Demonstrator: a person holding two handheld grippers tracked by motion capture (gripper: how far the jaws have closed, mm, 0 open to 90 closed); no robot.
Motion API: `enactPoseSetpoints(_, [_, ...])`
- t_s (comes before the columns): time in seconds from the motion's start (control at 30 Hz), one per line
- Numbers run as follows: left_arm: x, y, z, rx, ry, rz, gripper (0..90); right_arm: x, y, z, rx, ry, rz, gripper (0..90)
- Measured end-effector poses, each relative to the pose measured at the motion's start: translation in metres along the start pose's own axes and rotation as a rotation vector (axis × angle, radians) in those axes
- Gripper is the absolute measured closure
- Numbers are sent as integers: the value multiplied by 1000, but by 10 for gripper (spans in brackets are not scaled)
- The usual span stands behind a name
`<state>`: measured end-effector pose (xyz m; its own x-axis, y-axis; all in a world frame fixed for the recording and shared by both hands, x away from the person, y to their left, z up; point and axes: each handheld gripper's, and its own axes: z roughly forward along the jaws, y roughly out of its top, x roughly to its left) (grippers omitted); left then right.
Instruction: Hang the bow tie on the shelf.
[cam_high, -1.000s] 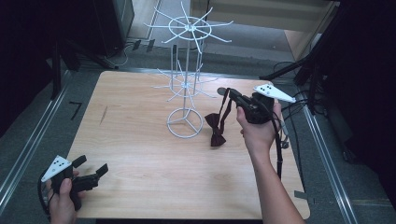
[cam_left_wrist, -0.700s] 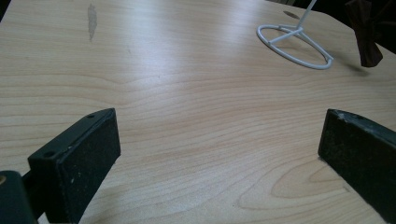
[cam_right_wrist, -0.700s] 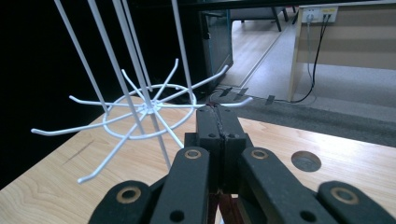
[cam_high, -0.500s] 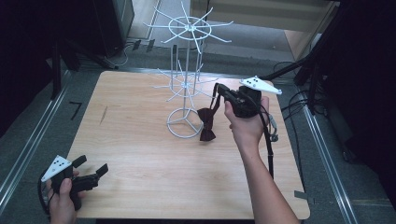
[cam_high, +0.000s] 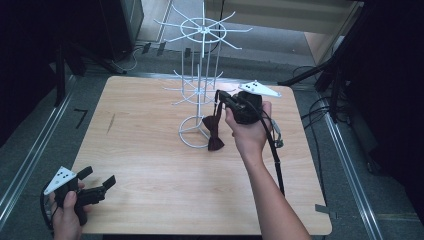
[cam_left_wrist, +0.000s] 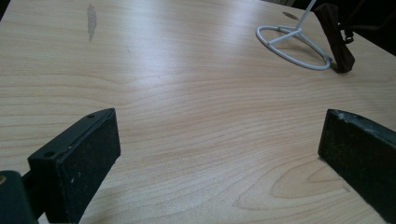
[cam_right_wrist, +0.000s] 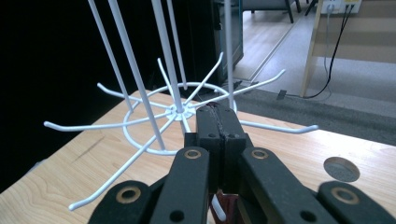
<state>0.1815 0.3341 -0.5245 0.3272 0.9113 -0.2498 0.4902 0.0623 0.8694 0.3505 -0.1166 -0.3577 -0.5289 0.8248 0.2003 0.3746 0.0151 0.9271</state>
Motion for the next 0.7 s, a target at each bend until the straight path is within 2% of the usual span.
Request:
enactPoseSetpoints(0.23, [0, 0, 0, 1, -2, -1, 0, 3, -4, 10, 24, 3, 0, 895])
enactPoseSetpoints(0.33, [0, 0, 0, 0, -2, -2, 0, 3, -5, 11, 29, 10, 1, 813])
enactPoseSetpoints(0.37, [0, 0, 0, 0, -2, -2, 0, 3, -5, 10, 22, 11, -3, 757])
enactPoseSetpoints(0.4, [0, 0, 0, 0, -2, -2, 0, 3, -5, 10, 22, 11, -3, 757])
enactPoseSetpoints(0.47, [0, 0, 0, 1, -1, -3, 0, 2, -3, 7, 11, 13, -4, 664])
enactPoseSetpoints(0.5, [0, 0, 0, 1, -1, -3, 0, 2, -3, 7, 11, 13, -4, 664])
enactPoseSetpoints(0.53, [0, 0, 0, 0, -1, -2, 0, 2, -2, 4, 0, 1, -22, 612])
enactPoseSetpoints(0.6, [0, 0, 0, 1, 0, -2, 0, 2, -2, 3, -4, 1, -29, 594])
enactPoseSetpoints(0.7, [0, 0, 0, 0, 0, -1, 0, -1, -1, -4, -22, -16, -60, 501])
